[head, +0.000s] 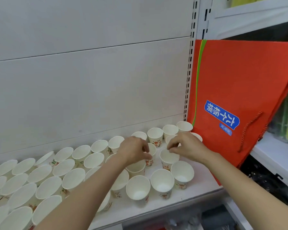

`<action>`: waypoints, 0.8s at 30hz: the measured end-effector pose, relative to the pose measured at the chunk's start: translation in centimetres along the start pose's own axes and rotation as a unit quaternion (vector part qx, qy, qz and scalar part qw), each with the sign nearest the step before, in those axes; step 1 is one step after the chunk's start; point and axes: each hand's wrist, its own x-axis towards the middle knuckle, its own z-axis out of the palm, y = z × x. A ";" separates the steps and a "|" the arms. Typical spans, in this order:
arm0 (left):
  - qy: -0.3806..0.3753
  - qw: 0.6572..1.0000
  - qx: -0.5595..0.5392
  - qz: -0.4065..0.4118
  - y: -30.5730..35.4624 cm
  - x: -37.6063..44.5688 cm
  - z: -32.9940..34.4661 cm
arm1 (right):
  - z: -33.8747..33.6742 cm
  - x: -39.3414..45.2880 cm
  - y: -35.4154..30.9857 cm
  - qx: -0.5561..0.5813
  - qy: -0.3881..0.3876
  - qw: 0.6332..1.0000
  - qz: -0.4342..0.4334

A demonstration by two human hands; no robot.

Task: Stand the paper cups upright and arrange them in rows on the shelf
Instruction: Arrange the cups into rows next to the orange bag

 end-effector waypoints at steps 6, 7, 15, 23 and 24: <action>0.018 0.994 0.104 0.006 1.9 0.1 1.2 | 0.8 -0.6 -2.9 -0.095 -0.015 0.995 0.005; 0.025 0.994 0.104 0.004 2.1 0.1 1.3 | 1.2 -0.5 -3.2 -0.116 -0.010 0.993 0.010; 0.043 0.997 0.068 0.003 1.2 0.4 2.2 | 3.1 -0.1 -5.0 -0.215 -0.011 0.976 0.042; 0.069 0.996 0.054 0.015 2.4 1.2 2.3 | -0.5 -2.3 -4.7 -0.201 0.107 0.973 0.031; 0.071 0.996 0.052 0.017 2.8 1.4 2.3 | -1.3 -2.9 -4.4 -0.197 0.123 0.972 0.036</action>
